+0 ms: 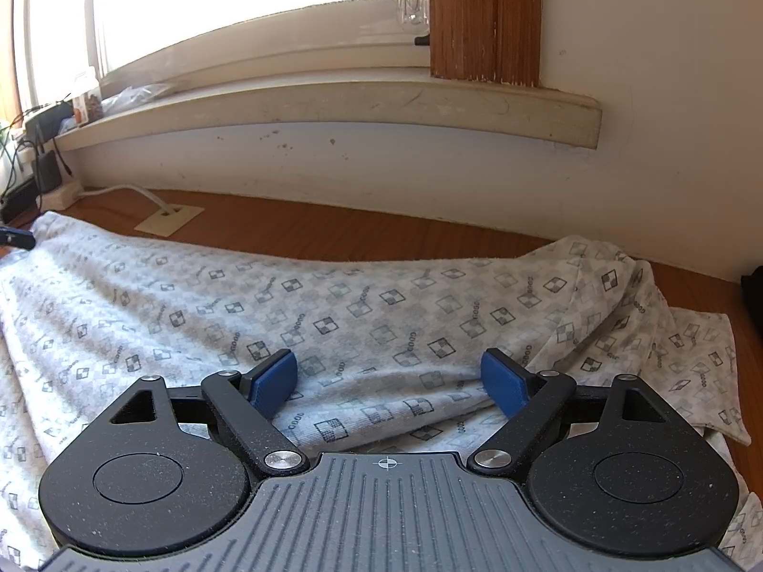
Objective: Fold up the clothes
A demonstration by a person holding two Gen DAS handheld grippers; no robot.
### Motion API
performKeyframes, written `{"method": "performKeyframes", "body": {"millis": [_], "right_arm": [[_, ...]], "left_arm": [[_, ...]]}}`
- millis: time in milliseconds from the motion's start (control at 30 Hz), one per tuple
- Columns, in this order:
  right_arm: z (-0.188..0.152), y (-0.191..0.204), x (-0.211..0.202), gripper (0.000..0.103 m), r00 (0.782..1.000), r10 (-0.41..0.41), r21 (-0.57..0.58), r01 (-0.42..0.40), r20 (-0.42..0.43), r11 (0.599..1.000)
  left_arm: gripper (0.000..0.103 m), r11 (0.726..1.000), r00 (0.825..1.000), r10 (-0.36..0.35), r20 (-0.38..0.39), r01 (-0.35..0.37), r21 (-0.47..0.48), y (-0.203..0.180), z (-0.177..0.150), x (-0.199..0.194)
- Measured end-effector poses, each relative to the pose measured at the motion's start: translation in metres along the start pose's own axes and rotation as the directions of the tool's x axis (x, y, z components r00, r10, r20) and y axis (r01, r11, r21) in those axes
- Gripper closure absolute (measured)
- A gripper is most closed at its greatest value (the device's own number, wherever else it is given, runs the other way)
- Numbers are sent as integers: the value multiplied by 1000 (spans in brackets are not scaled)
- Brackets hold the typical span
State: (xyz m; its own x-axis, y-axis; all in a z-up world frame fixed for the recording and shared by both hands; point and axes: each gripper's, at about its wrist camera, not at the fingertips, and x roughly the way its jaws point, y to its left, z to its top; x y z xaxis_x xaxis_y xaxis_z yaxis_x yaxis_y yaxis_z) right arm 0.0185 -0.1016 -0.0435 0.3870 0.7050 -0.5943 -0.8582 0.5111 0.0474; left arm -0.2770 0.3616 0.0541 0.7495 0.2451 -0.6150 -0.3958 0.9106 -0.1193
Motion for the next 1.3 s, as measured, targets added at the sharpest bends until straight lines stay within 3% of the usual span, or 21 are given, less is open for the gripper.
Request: {"method": "performKeyframes", "body": {"millis": [67, 133, 233, 267, 300, 367, 467, 667, 900, 1067, 1133, 1200, 1300], "right_arm": [[-2, 5, -5, 19, 1000, 16, -10, -16, 0, 1000], [-5, 11, -11, 19, 999, 37, -22, -37, -1, 999], [-9, 20, -21, 21, 998, 68, -41, -68, -2, 997], [-10, 24, -24, 27, 997, 78, -47, -78, -3, 996], [-11, 27, -27, 42, 996, 88, -53, -88, -3, 995], [-14, 33, -34, 62, 994, 108, -65, -108, -5, 992], [-18, 42, -43, 75, 990, 139, -83, -139, -7, 987], [-37, 55, -64, 75, 984, 179, -106, -179, -9, 978], [-38, 48, -75, 75, 977, 209, -96, -212, -40, 972], [-16, 23, -72, 73, 992, 122, -32, -121, 42, 992], [-11, 14, -61, 71, 995, 99, 13, -99, 33, 995], [-11, 11, -57, 70, 992, 125, 1, -125, 6, 992], [-14, -13, -81, 65, 996, 60, 23, -62, 58, 998]], "left_arm": [[54, 1000, 1000, 7, 30, -7, -20, -1, 0, -9], [39, 1000, 997, 8, 74, -8, -2, -10, 3, -19], [33, 997, 992, -13, 122, 4, 74, -36, 13, -27], [33, 995, 991, -30, 133, 17, 96, -46, 17, -27], [31, 992, 988, -47, 144, 30, 118, -56, 20, -26], [29, 986, 983, -102, 156, 79, 148, -75, 25, -20], [29, 974, 980, -144, 137, 116, 194, -110, 31, 3], [28, 951, 977, -191, 95, 160, 265, -158, 32, 49], [27, 942, 978, -208, 13, 197, 271, -166, 17, 82], [24, 949, 978, -203, -39, 207, 237, -158, 14, 88], [24, 947, 977, -209, -50, 215, 237, -156, 13, 89], [23, 947, 977, -210, -49, 215, 237, -154, 12, 89], [23, 946, 978, -200, -50, 207, 249, -156, 11, 88]]}}
